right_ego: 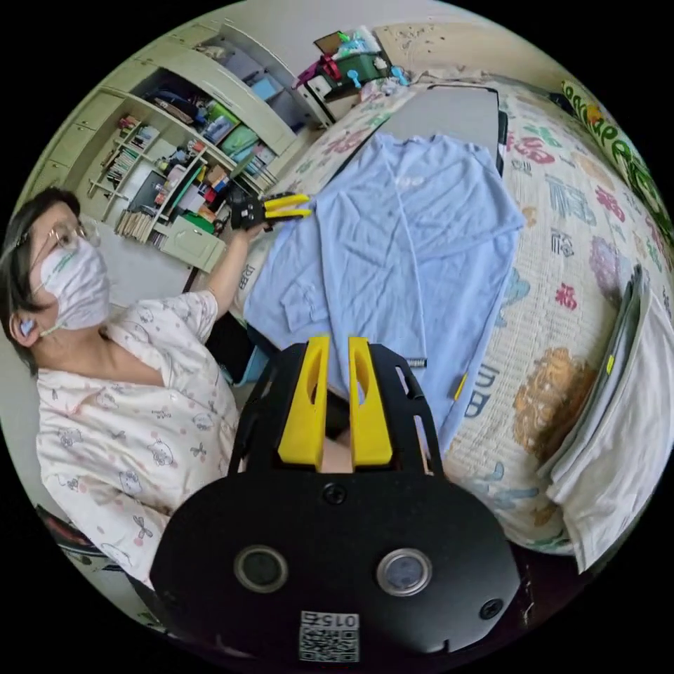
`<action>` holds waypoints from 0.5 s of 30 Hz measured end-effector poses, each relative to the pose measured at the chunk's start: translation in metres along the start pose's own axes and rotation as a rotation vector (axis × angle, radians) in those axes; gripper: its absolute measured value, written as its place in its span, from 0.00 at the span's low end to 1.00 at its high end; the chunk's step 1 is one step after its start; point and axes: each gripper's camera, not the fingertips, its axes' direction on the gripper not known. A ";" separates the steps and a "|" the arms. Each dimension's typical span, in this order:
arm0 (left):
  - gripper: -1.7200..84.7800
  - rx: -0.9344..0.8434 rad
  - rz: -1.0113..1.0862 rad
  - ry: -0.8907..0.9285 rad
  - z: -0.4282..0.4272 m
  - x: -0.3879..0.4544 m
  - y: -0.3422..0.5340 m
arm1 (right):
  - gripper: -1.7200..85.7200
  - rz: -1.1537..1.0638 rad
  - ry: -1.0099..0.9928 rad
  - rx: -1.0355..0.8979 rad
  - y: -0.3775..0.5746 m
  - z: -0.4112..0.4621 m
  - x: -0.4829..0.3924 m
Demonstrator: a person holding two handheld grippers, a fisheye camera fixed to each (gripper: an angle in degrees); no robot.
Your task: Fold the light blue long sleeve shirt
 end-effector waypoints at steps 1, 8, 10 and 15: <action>0.11 0.037 0.014 0.036 -0.003 -0.009 0.002 | 0.09 -0.016 -0.004 0.054 -0.032 0.013 0.010; 0.07 0.105 0.031 0.110 -0.013 -0.043 0.021 | 0.12 -0.001 0.004 0.103 -0.248 0.187 0.096; 0.06 0.160 -0.020 0.115 -0.025 -0.055 0.027 | 0.13 0.013 0.019 0.072 -0.291 0.242 0.119; 0.04 0.218 -0.068 0.105 -0.044 -0.082 0.033 | 0.15 0.053 0.111 -0.025 -0.351 0.362 0.160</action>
